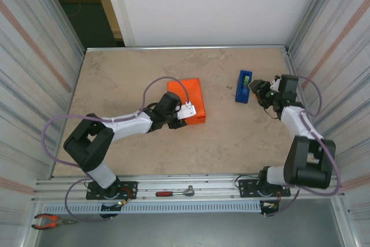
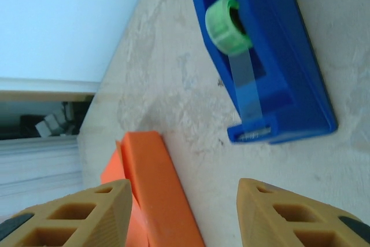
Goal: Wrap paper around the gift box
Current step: Tear off the tape with the cutter.
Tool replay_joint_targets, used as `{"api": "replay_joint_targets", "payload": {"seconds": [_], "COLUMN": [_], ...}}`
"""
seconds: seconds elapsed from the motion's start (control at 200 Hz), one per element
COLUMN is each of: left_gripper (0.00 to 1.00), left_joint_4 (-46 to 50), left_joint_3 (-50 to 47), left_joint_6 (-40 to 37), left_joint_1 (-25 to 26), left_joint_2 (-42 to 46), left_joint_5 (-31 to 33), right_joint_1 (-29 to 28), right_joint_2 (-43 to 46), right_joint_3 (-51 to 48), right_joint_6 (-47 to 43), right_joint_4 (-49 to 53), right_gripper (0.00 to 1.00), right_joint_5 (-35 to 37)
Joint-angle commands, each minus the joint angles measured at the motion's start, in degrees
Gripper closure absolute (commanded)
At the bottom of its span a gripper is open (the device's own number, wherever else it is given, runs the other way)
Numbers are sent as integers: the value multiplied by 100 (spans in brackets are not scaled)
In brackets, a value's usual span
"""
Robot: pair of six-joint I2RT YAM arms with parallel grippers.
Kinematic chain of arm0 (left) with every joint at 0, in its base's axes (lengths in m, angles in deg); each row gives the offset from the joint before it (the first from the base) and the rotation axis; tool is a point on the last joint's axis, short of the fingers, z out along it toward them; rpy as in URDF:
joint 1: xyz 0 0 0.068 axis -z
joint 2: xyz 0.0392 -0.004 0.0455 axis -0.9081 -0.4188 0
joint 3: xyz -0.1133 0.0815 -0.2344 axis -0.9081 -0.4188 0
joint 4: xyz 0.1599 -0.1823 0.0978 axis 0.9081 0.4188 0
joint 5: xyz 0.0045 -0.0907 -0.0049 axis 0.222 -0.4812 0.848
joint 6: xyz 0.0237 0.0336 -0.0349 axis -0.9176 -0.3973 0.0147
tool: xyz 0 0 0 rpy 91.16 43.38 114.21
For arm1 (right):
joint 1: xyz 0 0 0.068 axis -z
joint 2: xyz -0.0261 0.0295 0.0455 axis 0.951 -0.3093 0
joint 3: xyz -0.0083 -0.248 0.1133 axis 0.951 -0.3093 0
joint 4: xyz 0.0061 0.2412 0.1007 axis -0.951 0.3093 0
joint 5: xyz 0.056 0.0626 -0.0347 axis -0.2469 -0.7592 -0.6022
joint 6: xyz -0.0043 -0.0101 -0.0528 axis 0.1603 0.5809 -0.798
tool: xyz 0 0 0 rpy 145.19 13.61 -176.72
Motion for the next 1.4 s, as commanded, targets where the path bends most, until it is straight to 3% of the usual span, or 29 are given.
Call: {"api": "replay_joint_targets", "payload": {"seconds": [0.0,0.511,1.067,1.393], "left_gripper": [29,30,30,30], "left_joint_4": [330,321,327,339], "left_joint_3": [48,22,-12,4], "left_joint_6": [74,65,70,65], "left_joint_1": [30,20,19,21], "left_joint_2": [-172,-159,-112,-128], "left_joint_5": [-17,-25,-48,-55], "right_joint_1": [137,171,132,110], "right_joint_2": [-698,-1849,-2498,-2683], "right_joint_3": [366,1003,1395,1446], "right_joint_6": [-114,-551,-618,-607], "right_joint_4": [-105,-199,-198,-242], "right_gripper": [51,60,61,71], "right_joint_5": [-737,-850,-875,-982]}}
